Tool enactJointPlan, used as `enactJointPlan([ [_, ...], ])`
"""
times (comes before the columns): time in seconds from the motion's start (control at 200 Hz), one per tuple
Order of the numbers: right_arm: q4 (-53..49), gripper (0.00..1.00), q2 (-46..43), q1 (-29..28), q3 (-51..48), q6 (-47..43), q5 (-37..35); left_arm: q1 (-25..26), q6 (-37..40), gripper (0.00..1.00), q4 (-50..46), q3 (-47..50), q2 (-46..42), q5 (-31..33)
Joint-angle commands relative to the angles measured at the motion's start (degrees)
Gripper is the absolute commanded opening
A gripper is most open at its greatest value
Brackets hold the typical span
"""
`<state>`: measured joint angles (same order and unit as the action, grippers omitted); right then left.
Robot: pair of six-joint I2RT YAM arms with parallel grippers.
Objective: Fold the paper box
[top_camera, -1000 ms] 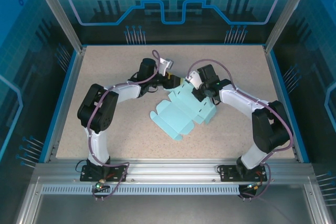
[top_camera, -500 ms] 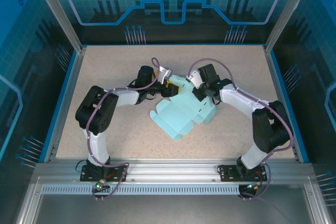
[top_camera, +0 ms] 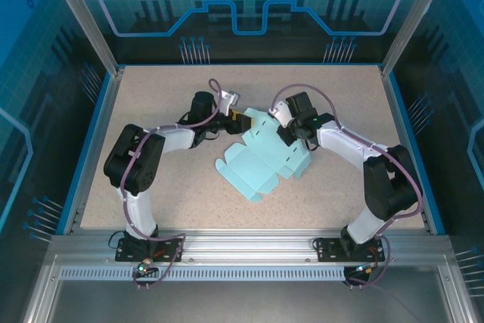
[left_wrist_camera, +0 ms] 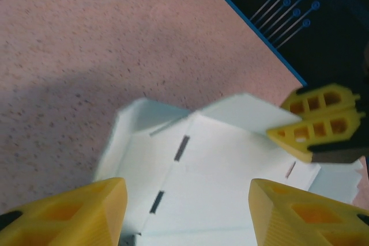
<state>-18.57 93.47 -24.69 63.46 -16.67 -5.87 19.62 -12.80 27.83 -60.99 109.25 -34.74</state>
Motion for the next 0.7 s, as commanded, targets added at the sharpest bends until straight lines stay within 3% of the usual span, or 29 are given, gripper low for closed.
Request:
enactJointPlan([
  [0.0, -0.53, 0.01, -0.4, 0.69, 1.58, 0.92, 1.25, -0.02, -1.34, 0.6, -1.2, -4.49, 1.92, -1.35],
  [0.695, -0.52, 0.01, -0.48, 0.61, 1.49, 1.12, 1.57, 1.8, -0.99, 0.61, -4.56, -12.54, 7.03, -7.73],
])
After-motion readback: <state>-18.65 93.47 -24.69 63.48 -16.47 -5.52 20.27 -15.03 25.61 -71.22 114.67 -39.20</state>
